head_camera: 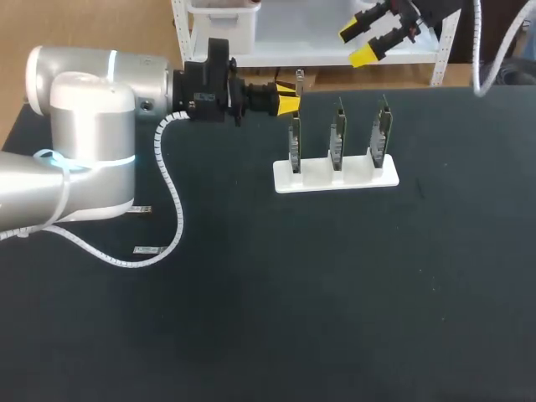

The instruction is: Pick up the optical module with the left hand, and insert it into the network port with the right hand.

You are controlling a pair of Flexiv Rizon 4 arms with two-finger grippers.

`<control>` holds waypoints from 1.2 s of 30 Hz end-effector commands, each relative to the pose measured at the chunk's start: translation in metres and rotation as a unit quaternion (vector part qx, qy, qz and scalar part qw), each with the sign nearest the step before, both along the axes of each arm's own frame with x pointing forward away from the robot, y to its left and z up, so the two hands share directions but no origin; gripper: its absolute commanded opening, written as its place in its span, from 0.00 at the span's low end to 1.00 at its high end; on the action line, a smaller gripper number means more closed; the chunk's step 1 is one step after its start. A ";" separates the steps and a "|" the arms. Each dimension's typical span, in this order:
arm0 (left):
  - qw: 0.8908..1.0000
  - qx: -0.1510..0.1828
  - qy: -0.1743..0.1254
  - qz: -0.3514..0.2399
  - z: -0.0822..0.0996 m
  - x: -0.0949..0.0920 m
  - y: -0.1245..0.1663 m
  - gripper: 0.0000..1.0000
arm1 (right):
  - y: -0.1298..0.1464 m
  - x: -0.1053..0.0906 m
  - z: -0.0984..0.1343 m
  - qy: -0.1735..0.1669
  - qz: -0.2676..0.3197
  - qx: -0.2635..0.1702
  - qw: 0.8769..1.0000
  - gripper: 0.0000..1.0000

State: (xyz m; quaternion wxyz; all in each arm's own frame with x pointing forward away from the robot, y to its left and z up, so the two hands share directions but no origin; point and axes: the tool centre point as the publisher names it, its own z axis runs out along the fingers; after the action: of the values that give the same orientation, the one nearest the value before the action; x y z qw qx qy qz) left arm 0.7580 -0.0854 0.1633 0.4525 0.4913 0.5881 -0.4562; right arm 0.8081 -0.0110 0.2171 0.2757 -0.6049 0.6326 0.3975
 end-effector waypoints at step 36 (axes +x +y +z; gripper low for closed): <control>1.000 0.002 0.001 -0.002 0.000 0.001 0.000 0.00 | 0.038 -0.049 -0.001 0.000 -0.046 -0.019 0.999 1.00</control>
State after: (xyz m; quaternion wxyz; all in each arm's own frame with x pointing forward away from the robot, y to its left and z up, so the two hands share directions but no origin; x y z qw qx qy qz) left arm 0.7580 -0.0854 0.1633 0.4525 0.4913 0.5881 -0.4561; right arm 0.7720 0.0298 0.2197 0.2444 -0.5965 0.6497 0.4029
